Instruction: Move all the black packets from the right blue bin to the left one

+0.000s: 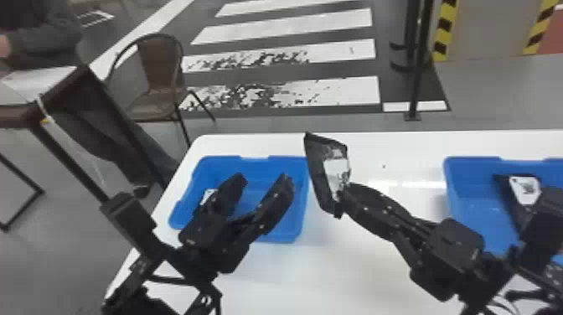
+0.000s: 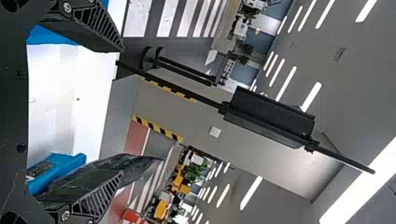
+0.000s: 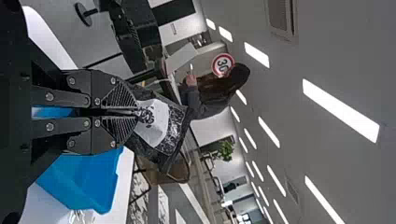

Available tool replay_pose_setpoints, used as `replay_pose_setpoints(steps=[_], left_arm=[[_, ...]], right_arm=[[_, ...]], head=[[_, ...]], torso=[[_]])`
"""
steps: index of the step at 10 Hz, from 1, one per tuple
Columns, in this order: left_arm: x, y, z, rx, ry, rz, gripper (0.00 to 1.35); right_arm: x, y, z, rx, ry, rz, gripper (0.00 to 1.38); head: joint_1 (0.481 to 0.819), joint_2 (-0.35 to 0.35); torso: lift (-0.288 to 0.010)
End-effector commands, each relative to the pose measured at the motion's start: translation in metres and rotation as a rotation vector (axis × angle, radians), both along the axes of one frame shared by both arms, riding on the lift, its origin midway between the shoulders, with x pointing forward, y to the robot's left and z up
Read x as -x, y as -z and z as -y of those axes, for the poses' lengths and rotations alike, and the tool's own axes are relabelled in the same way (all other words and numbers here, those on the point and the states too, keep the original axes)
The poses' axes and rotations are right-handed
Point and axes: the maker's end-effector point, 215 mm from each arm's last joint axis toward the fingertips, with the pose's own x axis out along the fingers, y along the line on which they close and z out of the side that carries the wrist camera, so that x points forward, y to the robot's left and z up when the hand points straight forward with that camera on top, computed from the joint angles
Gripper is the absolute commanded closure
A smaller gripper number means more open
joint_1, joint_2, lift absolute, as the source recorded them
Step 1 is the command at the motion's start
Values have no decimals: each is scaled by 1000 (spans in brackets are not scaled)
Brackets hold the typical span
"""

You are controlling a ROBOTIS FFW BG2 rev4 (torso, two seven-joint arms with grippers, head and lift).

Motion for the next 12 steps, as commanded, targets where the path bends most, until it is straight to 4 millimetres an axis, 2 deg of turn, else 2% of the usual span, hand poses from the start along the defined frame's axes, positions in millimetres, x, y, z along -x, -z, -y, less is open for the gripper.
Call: replay_pose_setpoints(steps=[1, 2, 5, 6, 7, 8, 9, 10, 12], left_arm=[[-1, 3, 13, 31, 50, -29, 102], [2, 8, 24, 58, 92, -59, 102], [1, 2, 37, 88, 128, -58, 110], [1, 6, 41, 75, 143, -76, 312], [3, 13, 44, 31, 153, -104, 1003], [4, 9, 37, -37, 132, -101, 1185], [-1, -15, 29, -63, 93, -13, 1227], [-1, -26, 24, -47, 67, 25, 1227], [3, -40, 28, -36, 48, 63, 1227]], right_arm=[[10, 0, -17, -7, -50, -6, 1081], [16, 4, -28, -8, -79, -21, 1081], [35, 11, -53, -9, -154, -47, 1081], [36, 13, -56, -5, -161, -49, 1081], [36, 16, -55, -5, -162, -57, 1081], [35, 15, -55, -9, -161, -56, 1081], [34, 17, -55, -10, -160, -61, 1081], [31, 18, -55, -9, -156, -62, 1081], [22, 18, -50, -8, -137, -56, 1081]], head=[[695, 301], [695, 306], [695, 325], [695, 330], [695, 337], [695, 336], [695, 338], [695, 343], [695, 350]], torso=[[-140], [-140], [-140], [-140], [-140], [-140], [-140], [-140], [-140]])
